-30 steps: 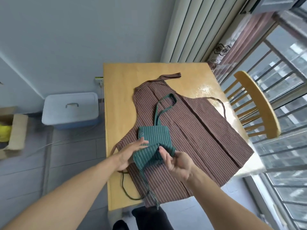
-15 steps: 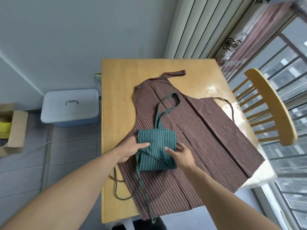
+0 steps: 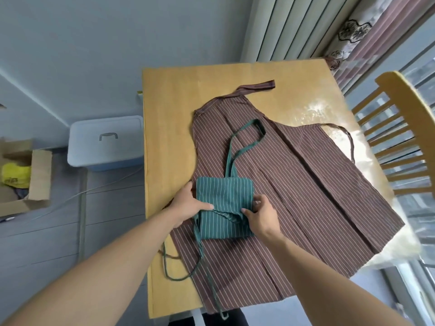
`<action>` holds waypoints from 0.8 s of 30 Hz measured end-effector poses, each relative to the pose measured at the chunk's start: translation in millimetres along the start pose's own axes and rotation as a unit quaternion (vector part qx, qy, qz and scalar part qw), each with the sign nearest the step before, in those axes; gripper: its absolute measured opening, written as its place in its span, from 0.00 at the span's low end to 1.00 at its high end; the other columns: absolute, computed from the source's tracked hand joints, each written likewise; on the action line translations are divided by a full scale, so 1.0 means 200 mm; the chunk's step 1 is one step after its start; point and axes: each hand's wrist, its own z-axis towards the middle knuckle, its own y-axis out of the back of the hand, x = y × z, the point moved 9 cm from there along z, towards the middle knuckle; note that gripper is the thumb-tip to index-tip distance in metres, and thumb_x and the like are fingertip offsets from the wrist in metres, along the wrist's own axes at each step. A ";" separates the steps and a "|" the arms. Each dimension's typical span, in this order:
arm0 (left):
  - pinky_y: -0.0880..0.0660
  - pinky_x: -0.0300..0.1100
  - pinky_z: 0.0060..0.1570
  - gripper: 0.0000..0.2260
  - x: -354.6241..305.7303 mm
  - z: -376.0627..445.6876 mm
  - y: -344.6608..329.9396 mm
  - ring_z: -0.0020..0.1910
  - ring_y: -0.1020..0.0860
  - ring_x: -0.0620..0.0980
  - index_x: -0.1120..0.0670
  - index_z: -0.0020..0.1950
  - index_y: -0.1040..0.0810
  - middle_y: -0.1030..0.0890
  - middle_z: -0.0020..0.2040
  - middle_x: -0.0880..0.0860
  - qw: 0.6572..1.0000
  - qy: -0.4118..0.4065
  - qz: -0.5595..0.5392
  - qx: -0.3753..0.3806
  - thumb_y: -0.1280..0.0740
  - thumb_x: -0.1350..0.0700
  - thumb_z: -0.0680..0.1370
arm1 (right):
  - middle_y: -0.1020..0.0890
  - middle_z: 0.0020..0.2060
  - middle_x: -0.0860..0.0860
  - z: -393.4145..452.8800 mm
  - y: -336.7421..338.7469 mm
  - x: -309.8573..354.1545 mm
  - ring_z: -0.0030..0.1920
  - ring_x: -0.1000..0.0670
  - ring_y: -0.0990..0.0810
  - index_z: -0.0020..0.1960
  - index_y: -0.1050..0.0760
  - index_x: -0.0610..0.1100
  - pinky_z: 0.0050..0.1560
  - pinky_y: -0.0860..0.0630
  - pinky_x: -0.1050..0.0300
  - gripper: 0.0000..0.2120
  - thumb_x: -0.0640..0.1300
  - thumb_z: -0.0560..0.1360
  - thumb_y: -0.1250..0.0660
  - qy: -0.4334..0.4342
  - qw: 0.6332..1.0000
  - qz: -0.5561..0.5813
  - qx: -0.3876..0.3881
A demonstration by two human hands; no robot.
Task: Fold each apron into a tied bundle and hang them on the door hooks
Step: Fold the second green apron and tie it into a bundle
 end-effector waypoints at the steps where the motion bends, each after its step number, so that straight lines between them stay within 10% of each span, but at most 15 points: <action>1: 0.18 0.52 0.53 0.35 0.03 -0.03 0.00 0.56 0.19 0.54 0.53 0.73 0.34 0.22 0.64 0.51 1.000 0.012 -0.001 -0.004 0.22 0.64 0.70 | 0.17 0.61 0.50 -0.01 0.00 0.00 0.51 0.52 0.17 0.70 0.32 0.48 0.52 0.17 0.50 0.24 0.48 0.78 0.27 0.000 1.000 -0.006 0.001; 6: 0.19 0.47 0.37 0.08 0.21 -0.21 0.09 0.42 0.14 0.53 0.58 0.57 0.27 0.19 0.51 0.56 0.988 0.081 0.121 0.054 0.37 0.67 0.80 | 0.17 0.59 0.51 -0.01 0.02 0.05 0.50 0.50 0.17 0.68 0.34 0.50 0.48 0.18 0.48 0.23 0.52 0.78 0.29 -0.003 0.993 -0.117 -0.006; 12: 0.23 0.40 0.34 0.07 0.50 -0.33 0.69 0.38 0.20 0.50 0.58 0.51 0.22 0.16 0.49 0.59 0.927 0.157 0.325 0.102 0.35 0.67 0.76 | 0.17 0.55 0.50 -0.03 0.04 0.08 0.44 0.50 0.21 0.67 0.36 0.49 0.48 0.20 0.48 0.24 0.52 0.78 0.28 -0.018 0.983 -0.177 -0.040; 17: 0.25 0.43 0.63 0.44 0.90 -0.29 1.32 0.73 0.30 0.55 0.60 0.81 0.44 0.35 0.78 0.57 0.793 0.277 0.542 0.004 0.23 0.58 0.71 | 0.26 0.65 0.49 -0.13 0.04 0.25 0.63 0.48 0.25 0.73 0.35 0.48 0.65 0.27 0.49 0.28 0.53 0.77 0.29 0.140 0.945 -0.279 -0.101; 24: 0.44 0.49 0.78 0.28 0.07 -0.36 0.58 0.79 0.40 0.50 0.48 0.79 0.37 0.37 0.79 0.49 0.868 -0.189 0.453 -0.072 0.34 0.56 0.80 | 0.36 0.78 0.52 -0.37 -0.16 0.26 0.78 0.48 0.39 0.80 0.40 0.53 0.79 0.46 0.48 0.26 0.58 0.84 0.46 0.331 0.856 -0.396 0.029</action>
